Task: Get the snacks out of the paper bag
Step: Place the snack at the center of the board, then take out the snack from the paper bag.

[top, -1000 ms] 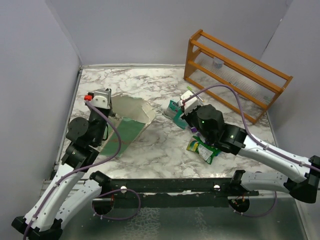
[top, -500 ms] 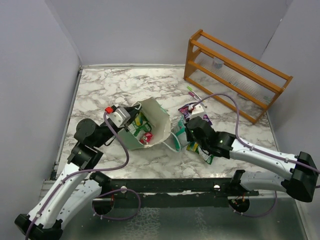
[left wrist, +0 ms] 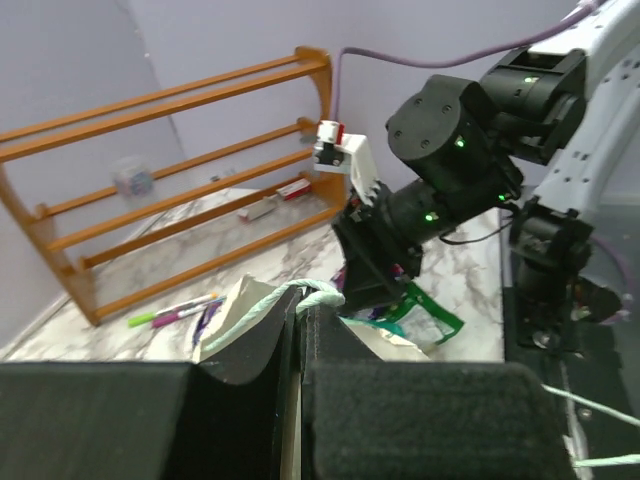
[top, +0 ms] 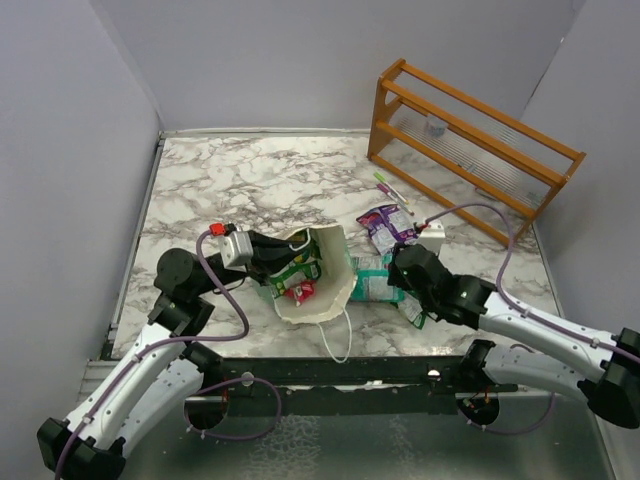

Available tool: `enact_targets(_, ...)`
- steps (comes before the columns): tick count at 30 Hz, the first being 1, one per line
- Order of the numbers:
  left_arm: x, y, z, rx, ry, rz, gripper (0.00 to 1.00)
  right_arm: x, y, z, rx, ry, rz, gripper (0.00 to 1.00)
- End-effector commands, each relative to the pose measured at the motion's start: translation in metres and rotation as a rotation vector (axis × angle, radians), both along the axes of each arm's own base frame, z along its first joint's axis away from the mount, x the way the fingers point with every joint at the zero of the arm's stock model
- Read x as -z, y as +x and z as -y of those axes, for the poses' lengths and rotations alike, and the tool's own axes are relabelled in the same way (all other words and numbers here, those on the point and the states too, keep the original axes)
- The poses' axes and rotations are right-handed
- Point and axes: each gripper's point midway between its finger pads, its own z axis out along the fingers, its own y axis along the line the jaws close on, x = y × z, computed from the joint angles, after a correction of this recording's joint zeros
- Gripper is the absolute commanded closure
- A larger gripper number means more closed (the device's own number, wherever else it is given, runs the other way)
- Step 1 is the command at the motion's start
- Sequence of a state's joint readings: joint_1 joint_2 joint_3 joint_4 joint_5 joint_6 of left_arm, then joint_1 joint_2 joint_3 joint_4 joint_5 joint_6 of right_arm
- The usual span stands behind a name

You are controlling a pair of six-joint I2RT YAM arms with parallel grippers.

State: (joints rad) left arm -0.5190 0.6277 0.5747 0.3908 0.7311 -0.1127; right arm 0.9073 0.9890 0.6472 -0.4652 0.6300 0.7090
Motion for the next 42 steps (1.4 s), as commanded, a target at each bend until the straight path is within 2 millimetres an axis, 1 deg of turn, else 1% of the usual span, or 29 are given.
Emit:
enact_targets(1, -0.02, -0.031, 0.006, 0.161, -0.071, -0.015, 1.0, -0.043, 0.011, 0.006, -0.031, 0.023, 0.164, 0.37)
enact_targets(3, -0.02, -0.037, 0.007, 0.195, -0.09, -0.024, 1.0, -0.08, 0.014, -0.007, -0.171, 0.022, 0.3, 0.26)
enact_targets(4, -0.02, -0.04, 0.007, 0.211, -0.097, -0.032, 1.0, -0.101, 0.011, -0.019, -0.295, 0.012, 0.388, 0.21)
enact_targets(5, -0.019, -0.042, 0.007, 0.225, -0.103, -0.035, 1.0, -0.128, 0.007, -0.032, -0.422, 0.005, 0.505, 0.19)
enact_targets(7, -0.019, -0.046, 0.007, 0.244, -0.116, -0.04, 1.0, -0.156, -0.017, -0.059, -0.732, -0.075, 0.669, 0.17)
enact_targets(8, -0.017, -0.046, 0.008, 0.249, -0.116, -0.042, 1.0, -0.164, -0.032, -0.071, -0.901, -0.151, 0.753, 0.16)
enact_targets(9, -0.016, -0.046, 0.008, 0.25, -0.114, -0.045, 1.0, -0.169, -0.049, -0.083, -1.057, -0.183, 0.816, 0.16)
enact_targets(10, -0.016, -0.046, 0.008, 0.25, -0.114, -0.042, 1.0, -0.169, -0.063, -0.091, -1.178, -0.21, 0.862, 0.15)
enact_targets(11, -0.015, -0.046, 0.008, 0.251, -0.11, -0.04, 1.0, -0.17, -0.076, -0.097, -1.277, -0.222, 0.899, 0.15)
enact_targets(13, -0.014, -0.046, 0.008, 0.249, -0.109, -0.028, 1.0, -0.169, -0.093, -0.106, -1.425, -0.25, 0.96, 0.14)
enact_targets(15, -0.013, -0.045, 0.008, 0.245, -0.108, -0.023, 1.0, -0.165, -0.102, -0.114, -1.536, -0.272, 0.981, 0.15)
enact_targets(16, -0.013, -0.045, 0.008, 0.246, -0.106, -0.021, 1.0, -0.166, -0.108, -0.118, -1.587, -0.268, 0.997, 0.16)
enact_targets(18, -0.011, -0.044, 0.008, 0.243, -0.104, -0.019, 1.0, -0.177, -0.111, -0.125, -1.623, -0.264, 1.04, 0.17)
enact_targets(20, -0.011, -0.043, 0.008, 0.235, -0.107, -0.019, 1.0, -0.182, -0.118, -0.132, -1.673, -0.26, 1.09, 0.2)
enact_targets(22, -0.013, -0.041, 0.008, 0.223, -0.115, -0.015, 1.0, -0.179, -0.118, -0.141, -1.706, -0.285, 1.099, 0.23)
enact_targets(23, -0.015, -0.041, 0.007, 0.219, -0.117, -0.009, 1.0, -0.175, -0.115, -0.146, -1.706, -0.312, 1.088, 0.25)
enact_targets(24, -0.017, -0.04, 0.007, 0.212, -0.121, -0.004, 1.0, -0.17, -0.109, -0.15, -1.689, -0.351, 1.066, 0.27)
enact_targets(27, -0.02, -0.039, 0.005, 0.196, -0.124, 0.008, 1.0, -0.145, -0.096, -0.164, -1.671, -0.495, 0.991, 0.31)
enact_targets(30, -0.021, -0.04, 0.005, 0.193, -0.13, 0.013, 1.0, -0.131, -0.086, -0.175, -1.647, -0.604, 0.951, 0.31)
enact_targets(31, -0.021, -0.04, 0.004, 0.194, -0.13, 0.012, 1.0, -0.129, -0.082, -0.178, -1.641, -0.635, 0.943, 0.32)
enact_targets(33, -0.021, -0.041, 0.004, 0.199, -0.129, 0.011, 1.0, -0.117, -0.074, -0.183, -1.64, -0.707, 0.903, 0.33)
enact_targets(38, -0.025, -0.043, 0.002, 0.189, -0.143, 0.027, 1.0, -0.097, -0.045, -0.192, -1.599, -0.873, 0.837, 0.36)
enact_targets(39, -0.026, -0.043, 0.001, 0.188, -0.147, 0.03, 1.0, -0.097, -0.042, -0.194, -1.592, -0.887, 0.836, 0.36)
enact_targets(42, -0.03, -0.044, -0.001, 0.185, -0.155, 0.043, 1.0, -0.083, -0.034, -0.205, -1.607, -0.927, 0.815, 0.37)
